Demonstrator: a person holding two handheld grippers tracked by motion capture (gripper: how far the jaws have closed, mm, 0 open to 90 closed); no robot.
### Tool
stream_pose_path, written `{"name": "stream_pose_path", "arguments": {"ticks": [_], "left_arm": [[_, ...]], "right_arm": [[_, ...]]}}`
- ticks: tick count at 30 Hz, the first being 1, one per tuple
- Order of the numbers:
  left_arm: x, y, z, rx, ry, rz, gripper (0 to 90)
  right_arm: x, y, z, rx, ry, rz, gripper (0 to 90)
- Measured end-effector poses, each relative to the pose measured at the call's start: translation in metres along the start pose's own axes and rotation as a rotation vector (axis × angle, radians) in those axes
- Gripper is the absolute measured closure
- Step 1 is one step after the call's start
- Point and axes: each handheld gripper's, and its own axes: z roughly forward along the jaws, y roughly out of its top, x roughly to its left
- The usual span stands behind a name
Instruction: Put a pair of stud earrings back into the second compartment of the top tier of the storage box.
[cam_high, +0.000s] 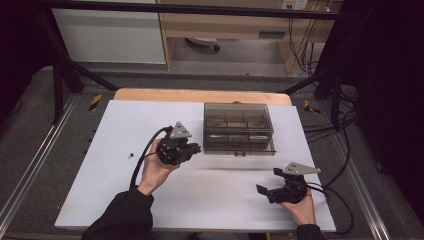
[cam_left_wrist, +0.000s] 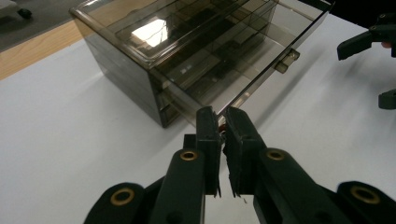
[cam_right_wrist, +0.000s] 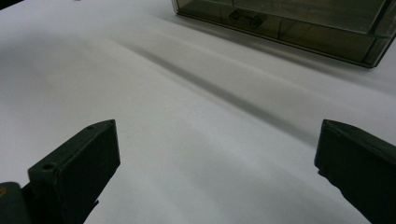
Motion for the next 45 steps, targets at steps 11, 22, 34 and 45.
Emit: {"name": "stream_pose_path", "arguments": {"ticks": [11,22,34,45], "left_arm": [[-0.014,0.024,0.024,-0.001,-0.024,0.006,83.7],[-0.024,0.046,0.047,0.000,-0.029,0.014,83.6],[-0.034,0.055,0.084,0.020,-0.026,0.025,83.6],[-0.035,0.052,0.110,0.045,-0.032,0.027,81.8]], "right_arm": [[0.000,0.000,0.000,0.004,-0.001,-0.003,0.6],[0.000,0.000,0.000,0.009,0.000,-0.009,0.6],[0.000,0.000,0.000,0.008,0.002,-0.008,0.6],[0.000,0.000,0.000,0.005,0.005,-0.001,0.6]]}}
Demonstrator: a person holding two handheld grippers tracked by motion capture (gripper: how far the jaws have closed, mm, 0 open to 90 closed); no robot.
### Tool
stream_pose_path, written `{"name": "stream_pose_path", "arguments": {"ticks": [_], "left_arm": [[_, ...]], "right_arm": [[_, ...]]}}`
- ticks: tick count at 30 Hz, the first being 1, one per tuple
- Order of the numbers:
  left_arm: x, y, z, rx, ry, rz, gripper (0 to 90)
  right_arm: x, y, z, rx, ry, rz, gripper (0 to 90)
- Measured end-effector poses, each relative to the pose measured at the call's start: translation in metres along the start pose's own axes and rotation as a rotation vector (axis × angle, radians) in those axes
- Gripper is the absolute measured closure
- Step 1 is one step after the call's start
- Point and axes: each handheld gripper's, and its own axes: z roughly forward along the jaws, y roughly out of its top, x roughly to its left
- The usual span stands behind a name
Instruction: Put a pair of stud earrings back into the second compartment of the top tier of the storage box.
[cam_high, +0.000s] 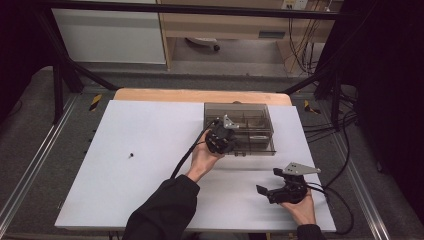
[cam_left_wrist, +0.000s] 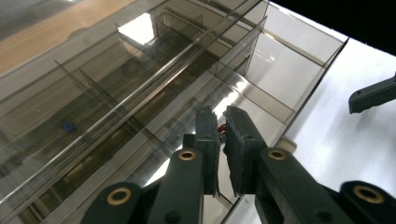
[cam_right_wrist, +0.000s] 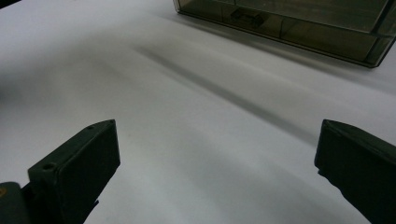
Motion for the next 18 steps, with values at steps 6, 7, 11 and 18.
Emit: {"name": "stream_pose_path", "arguments": {"ticks": [6,7,11,18], "left_arm": [[0.002,0.001,-0.011,-0.035,-0.006,-0.002,63.3],[0.003,0.001,-0.014,-0.046,-0.008,-0.007,60.9],[0.007,-0.001,-0.027,-0.061,-0.029,-0.013,52.8],[0.012,-0.013,-0.053,-0.086,-0.016,-0.003,36.6]], "right_arm": [[0.000,0.000,0.000,0.000,0.000,-0.002,0.6],[0.000,0.000,0.000,0.000,-0.001,-0.004,0.6],[0.000,0.000,0.000,-0.002,-0.002,-0.001,0.6],[0.000,0.000,0.000,0.001,-0.004,-0.002,0.6]]}}
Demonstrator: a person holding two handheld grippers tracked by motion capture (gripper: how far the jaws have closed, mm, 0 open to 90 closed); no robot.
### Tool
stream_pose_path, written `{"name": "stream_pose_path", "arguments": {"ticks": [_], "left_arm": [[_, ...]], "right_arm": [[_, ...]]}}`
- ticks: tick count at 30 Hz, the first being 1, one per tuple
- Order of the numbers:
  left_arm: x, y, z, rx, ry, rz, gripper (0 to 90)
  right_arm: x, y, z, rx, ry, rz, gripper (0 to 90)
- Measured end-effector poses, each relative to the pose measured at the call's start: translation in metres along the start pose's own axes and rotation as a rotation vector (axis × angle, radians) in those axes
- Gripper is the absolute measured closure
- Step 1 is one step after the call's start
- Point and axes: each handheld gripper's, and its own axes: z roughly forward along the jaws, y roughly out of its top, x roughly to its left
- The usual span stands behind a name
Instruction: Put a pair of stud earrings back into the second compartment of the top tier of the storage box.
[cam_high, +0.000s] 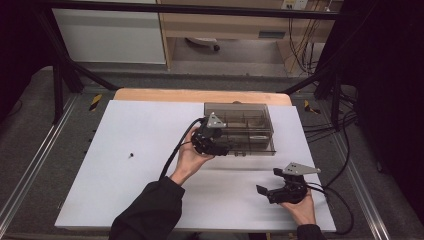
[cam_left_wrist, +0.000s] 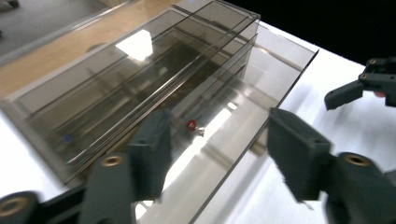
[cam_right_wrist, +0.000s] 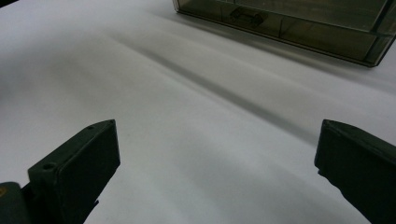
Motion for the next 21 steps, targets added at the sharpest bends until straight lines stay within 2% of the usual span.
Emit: {"name": "stream_pose_path", "arguments": {"ticks": [7,11,17,21], "left_arm": [[0.012,-0.017,-0.029,-0.018,0.011,0.001,24.7],[0.022,-0.033,-0.042,-0.005,0.035,-0.002,18.8],[0.041,-0.059,-0.060,0.000,0.068,-0.032,12.3],[0.054,-0.079,-0.070,0.015,0.099,-0.054,11.0]], "right_arm": [[0.000,0.000,0.000,0.003,-0.001,-0.004,0.6],[0.000,0.000,0.000,0.000,-0.002,0.003,0.6],[0.000,0.000,0.000,0.003,-0.002,0.005,0.6],[0.000,0.000,0.001,0.005,-0.003,0.000,0.6]]}}
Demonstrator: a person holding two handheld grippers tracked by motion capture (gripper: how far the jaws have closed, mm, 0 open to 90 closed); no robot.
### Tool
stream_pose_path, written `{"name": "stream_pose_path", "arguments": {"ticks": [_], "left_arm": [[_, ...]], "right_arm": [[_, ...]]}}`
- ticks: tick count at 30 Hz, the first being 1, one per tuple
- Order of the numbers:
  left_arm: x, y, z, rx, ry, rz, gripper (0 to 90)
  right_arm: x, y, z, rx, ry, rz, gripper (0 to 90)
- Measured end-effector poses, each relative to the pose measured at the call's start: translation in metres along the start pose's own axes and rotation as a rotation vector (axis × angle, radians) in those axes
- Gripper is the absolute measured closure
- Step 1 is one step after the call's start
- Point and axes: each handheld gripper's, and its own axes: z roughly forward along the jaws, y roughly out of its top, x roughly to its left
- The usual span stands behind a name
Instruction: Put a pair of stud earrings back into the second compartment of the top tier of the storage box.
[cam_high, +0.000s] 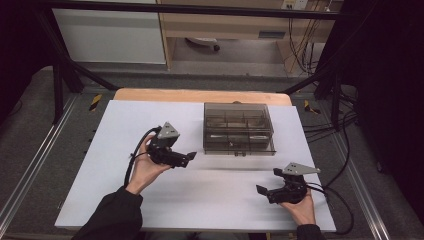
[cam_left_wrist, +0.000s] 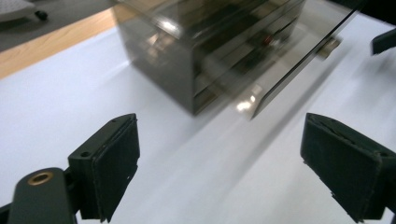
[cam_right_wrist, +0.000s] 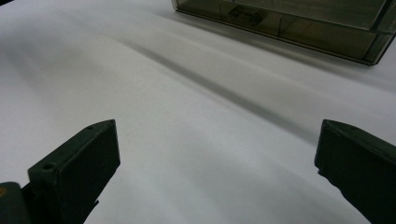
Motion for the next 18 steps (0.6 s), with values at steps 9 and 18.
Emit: {"name": "stream_pose_path", "arguments": {"ticks": [9,18], "left_arm": [[0.036,-0.039,-0.018,0.046,0.072,-0.051,10.6],[0.075,-0.070,-0.036,0.081,0.160,-0.116,11.8]], "right_arm": [[0.000,0.000,0.001,0.002,-0.002,0.000,0.6],[0.000,0.000,0.001,0.005,-0.002,0.000,0.6]]}}
